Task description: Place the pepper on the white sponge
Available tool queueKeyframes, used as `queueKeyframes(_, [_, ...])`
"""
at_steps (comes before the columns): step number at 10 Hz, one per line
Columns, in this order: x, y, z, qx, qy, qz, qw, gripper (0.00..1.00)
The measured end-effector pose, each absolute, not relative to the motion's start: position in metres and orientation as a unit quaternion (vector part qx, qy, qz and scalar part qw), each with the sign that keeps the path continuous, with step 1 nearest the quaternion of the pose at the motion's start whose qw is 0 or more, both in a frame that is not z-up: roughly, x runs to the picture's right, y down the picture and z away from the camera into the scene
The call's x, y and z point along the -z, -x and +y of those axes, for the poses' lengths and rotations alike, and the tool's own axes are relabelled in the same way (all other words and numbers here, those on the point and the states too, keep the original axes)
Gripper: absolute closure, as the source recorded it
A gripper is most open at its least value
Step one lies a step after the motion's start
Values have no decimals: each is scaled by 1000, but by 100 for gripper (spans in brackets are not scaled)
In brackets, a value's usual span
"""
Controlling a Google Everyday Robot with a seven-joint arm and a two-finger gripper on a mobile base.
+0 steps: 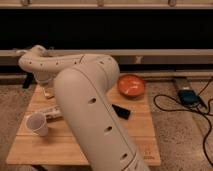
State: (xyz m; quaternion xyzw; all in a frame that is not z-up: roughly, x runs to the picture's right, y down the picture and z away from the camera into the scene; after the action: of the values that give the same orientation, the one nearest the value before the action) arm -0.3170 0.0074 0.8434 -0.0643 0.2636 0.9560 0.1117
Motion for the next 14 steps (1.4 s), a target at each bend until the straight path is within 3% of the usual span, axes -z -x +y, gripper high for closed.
queueKeyframes(4, [-872, 335, 3, -952, 92, 272, 110, 100])
queueKeyframes(10, [-877, 389, 6, -945, 139, 266, 133, 100])
queueKeyframes(14, [-896, 406, -3, -946, 184, 246, 104, 100])
